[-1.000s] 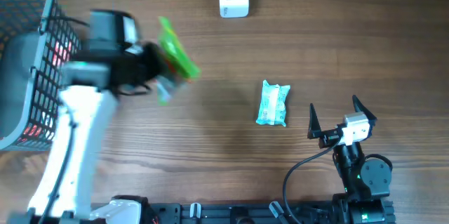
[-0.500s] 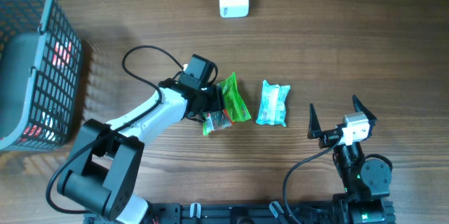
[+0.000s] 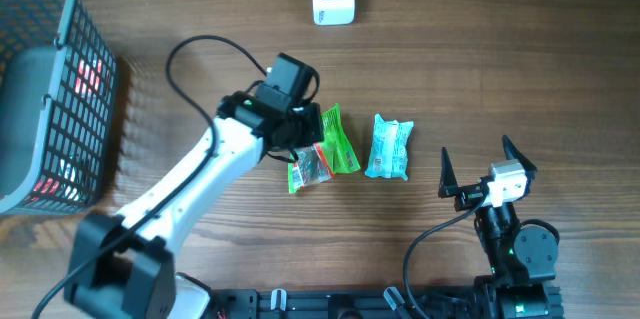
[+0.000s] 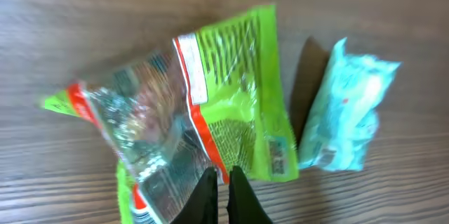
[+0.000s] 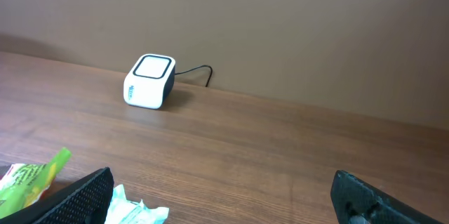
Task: Scan the item barcode
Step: 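Push the lime-green bag rightward next to the green pack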
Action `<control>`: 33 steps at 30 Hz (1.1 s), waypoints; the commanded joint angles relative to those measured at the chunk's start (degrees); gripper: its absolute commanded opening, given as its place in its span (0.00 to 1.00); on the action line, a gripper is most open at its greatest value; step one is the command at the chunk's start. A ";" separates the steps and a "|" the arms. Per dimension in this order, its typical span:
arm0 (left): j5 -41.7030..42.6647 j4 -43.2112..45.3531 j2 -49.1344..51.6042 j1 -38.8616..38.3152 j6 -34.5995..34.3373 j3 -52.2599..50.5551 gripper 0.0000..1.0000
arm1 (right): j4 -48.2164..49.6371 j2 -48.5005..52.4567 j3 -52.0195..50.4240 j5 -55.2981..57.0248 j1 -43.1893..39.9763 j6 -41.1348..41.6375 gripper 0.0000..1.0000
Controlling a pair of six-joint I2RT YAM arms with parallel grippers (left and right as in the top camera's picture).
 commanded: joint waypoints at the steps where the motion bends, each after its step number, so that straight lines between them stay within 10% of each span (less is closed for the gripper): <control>1: -0.57 -0.20 6.54 -2.62 0.50 -0.63 0.04 | 0.15 -0.22 -0.07 0.52 -0.17 -0.28 1.00; 14: 2.78 16.68 15.23 -4.31 0.48 1.49 0.09 | 0.15 -0.22 -0.07 0.52 -0.17 -0.28 1.00; 22: -3.50 -0.81 15.23 1.36 2.45 15.80 0.18 | 0.15 -0.22 -0.07 0.52 -0.17 -0.28 1.00; 33: -16.04 -8.39 19.65 7.56 1.79 10.36 0.17 | 0.15 -0.22 -0.07 0.52 -0.17 -0.28 1.00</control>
